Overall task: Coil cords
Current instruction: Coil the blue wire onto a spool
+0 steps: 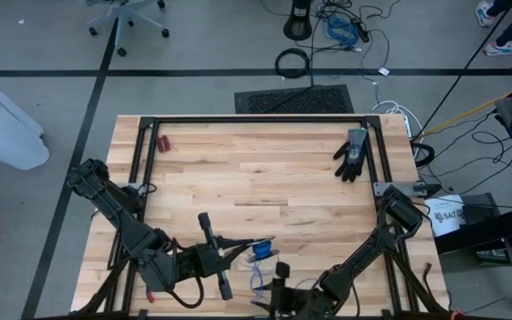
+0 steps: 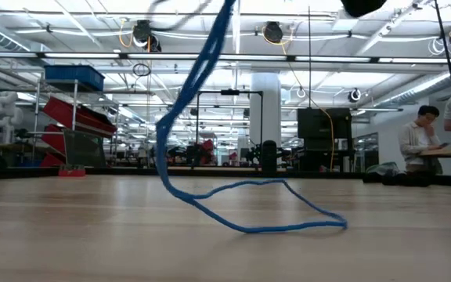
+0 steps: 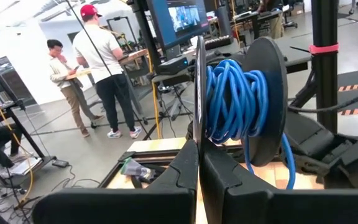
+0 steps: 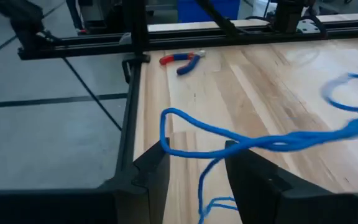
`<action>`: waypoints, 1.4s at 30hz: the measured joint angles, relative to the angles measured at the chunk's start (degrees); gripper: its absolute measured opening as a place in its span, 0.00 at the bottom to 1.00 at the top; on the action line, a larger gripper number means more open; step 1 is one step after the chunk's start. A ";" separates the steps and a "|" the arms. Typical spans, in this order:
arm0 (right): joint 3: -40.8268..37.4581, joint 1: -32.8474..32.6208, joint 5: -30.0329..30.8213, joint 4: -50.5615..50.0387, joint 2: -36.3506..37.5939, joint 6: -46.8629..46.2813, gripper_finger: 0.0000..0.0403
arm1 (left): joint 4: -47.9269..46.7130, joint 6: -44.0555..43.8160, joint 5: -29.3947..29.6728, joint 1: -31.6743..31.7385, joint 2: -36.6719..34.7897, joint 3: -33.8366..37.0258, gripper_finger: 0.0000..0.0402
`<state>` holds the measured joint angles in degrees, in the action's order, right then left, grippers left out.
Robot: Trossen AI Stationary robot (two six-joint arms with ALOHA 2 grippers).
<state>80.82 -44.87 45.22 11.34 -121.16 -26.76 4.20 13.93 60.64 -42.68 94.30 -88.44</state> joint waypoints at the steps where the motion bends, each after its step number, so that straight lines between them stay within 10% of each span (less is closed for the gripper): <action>1: 0.00 0.23 0.11 0.12 -0.28 -0.11 0.35 | 0.01 0.00 -0.02 -0.01 0.00 0.00 0.02; 11: -0.01 1.23 2.91 -0.59 -1.42 -2.49 0.34 | 0.46 0.01 -0.20 -0.04 -0.04 0.00 0.02; 22: 0.00 1.14 2.21 -1.87 -1.40 -3.44 0.02 | 1.43 0.39 -0.39 -0.34 -0.07 0.00 0.02; 33: 0.00 0.77 -12.05 -36.55 -0.59 -22.80 0.00 | 1.34 1.98 0.54 -1.59 -0.53 0.00 0.02; 42: 0.00 -0.86 -16.02 -46.50 0.00 -28.13 0.00 | 1.47 6.28 11.30 -5.61 -2.03 -0.21 0.02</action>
<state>80.82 -45.72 29.20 -35.16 -121.16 -54.89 5.67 20.21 71.94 -48.29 92.27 -88.66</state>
